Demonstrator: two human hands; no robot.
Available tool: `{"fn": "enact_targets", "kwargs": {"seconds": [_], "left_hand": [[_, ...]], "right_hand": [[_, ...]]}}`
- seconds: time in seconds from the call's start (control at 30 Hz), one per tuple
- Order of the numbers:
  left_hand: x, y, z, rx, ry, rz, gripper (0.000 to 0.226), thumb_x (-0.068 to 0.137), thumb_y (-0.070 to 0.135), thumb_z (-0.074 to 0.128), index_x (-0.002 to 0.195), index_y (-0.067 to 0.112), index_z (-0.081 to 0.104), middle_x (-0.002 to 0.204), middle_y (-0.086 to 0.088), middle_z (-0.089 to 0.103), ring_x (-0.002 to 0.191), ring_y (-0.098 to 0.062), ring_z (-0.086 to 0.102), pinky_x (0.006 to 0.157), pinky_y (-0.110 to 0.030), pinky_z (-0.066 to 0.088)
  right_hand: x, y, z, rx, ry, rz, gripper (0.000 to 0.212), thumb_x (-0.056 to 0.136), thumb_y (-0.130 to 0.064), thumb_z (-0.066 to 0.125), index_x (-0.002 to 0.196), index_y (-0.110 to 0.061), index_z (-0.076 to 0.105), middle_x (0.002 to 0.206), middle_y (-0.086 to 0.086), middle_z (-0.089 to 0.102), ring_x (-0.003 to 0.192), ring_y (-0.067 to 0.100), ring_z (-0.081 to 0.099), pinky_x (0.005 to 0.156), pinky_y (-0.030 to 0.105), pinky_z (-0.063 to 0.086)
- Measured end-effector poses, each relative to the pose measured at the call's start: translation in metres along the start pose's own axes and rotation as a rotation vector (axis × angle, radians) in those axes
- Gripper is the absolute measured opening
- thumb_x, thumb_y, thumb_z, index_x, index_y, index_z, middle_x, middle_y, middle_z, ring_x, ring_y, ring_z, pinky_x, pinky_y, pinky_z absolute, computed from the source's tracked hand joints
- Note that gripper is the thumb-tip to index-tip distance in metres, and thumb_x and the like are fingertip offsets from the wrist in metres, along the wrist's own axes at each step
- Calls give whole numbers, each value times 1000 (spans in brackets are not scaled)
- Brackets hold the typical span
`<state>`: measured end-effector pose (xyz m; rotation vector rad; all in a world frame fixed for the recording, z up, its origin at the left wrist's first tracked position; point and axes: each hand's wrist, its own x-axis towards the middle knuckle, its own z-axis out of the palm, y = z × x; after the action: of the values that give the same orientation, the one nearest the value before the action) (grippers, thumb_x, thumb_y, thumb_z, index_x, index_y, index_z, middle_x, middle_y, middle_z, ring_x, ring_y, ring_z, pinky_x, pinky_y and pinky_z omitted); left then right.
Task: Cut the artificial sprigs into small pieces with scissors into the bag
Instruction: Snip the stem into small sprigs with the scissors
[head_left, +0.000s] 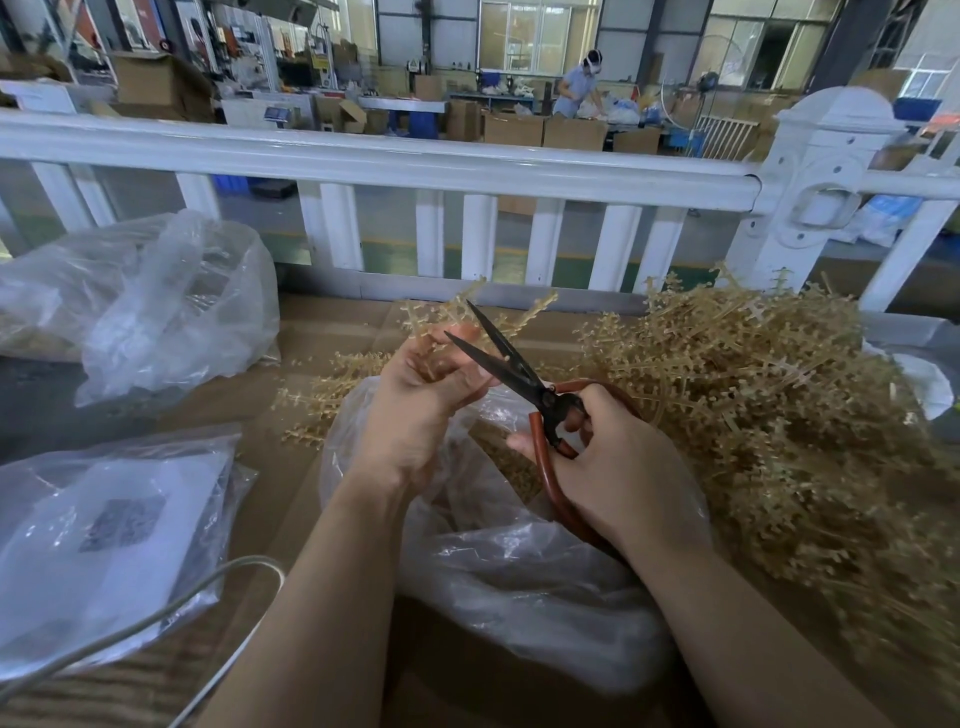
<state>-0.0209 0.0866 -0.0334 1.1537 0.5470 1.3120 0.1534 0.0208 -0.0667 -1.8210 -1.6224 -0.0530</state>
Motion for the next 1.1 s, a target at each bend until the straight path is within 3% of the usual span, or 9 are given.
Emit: {"fn": "enact_targets", "kwargs": {"seconds": [0.13, 0.27, 0.43, 0.53, 0.63, 0.73, 0.87, 0.97, 1.1], "left_hand": [[0, 0, 1, -23, -6, 15, 23, 67, 4, 71, 89, 8, 66, 78, -2, 73, 75, -13, 68, 73, -24, 56], [1, 0, 0, -53, -13, 3, 29, 68, 3, 71, 96, 2, 63, 82, -5, 72, 78, -14, 69, 73, -24, 55], [1, -1, -2, -41, -37, 15, 22, 69, 4, 71, 90, 7, 67, 82, -2, 74, 80, -14, 69, 75, -24, 55], [3, -2, -4, -57, -18, -8, 28, 70, 2, 72, 97, 4, 68, 86, -6, 75, 81, -17, 70, 76, -25, 56], [3, -2, -4, -48, -4, -53, 36, 67, 2, 75, 102, 0, 65, 84, -7, 74, 78, -17, 70, 75, -25, 56], [2, -2, -4, -6, -21, -109, 26, 62, 10, 79, 87, 13, 71, 77, -3, 74, 74, -15, 70, 72, -22, 55], [0, -2, -1, 20, -63, -190, 15, 60, 16, 81, 74, 18, 75, 79, -3, 75, 76, -13, 72, 70, -21, 54], [-2, -2, 1, -23, -52, -238, 13, 64, 13, 78, 76, 14, 74, 77, -5, 75, 73, -13, 72, 68, -22, 56], [-2, -1, 1, -28, -49, -241, 16, 67, 9, 76, 82, 9, 70, 76, -7, 74, 70, -13, 72, 65, -20, 55]], "right_hand": [[-1, 1, 1, 5, 24, -11, 65, 69, -99, 42, 83, -36, 43, 73, -21, 59, 65, -2, 60, 54, 29, 55], [-2, 1, 1, -3, 49, -28, 64, 70, -101, 38, 81, -37, 42, 73, -24, 59, 64, -5, 59, 52, 23, 51], [-1, 1, 1, -15, 70, -48, 67, 71, -101, 34, 80, -36, 44, 66, -23, 58, 56, -4, 56, 48, 20, 48], [-1, 3, 1, -7, 43, -61, 67, 74, -99, 37, 83, -35, 51, 64, -19, 61, 57, -3, 59, 52, 21, 52], [-1, -1, 1, 56, 42, -46, 61, 73, -96, 43, 78, -36, 51, 61, -19, 58, 55, -5, 56, 47, 11, 40], [1, -5, 4, 275, 41, 49, 64, 63, -91, 49, 78, -30, 61, 66, -13, 64, 63, 1, 61, 53, 15, 43], [2, -6, 2, 402, 6, 100, 64, 62, -84, 58, 81, -24, 68, 73, -9, 70, 69, 5, 65, 66, 33, 55], [2, -5, 2, 393, -12, 80, 42, 76, -66, 74, 78, -24, 68, 70, -6, 69, 68, 7, 65, 64, 35, 53], [2, -5, 4, 409, -17, 83, 39, 73, -71, 68, 77, -32, 66, 72, -8, 70, 70, 6, 65, 65, 35, 55]]}}
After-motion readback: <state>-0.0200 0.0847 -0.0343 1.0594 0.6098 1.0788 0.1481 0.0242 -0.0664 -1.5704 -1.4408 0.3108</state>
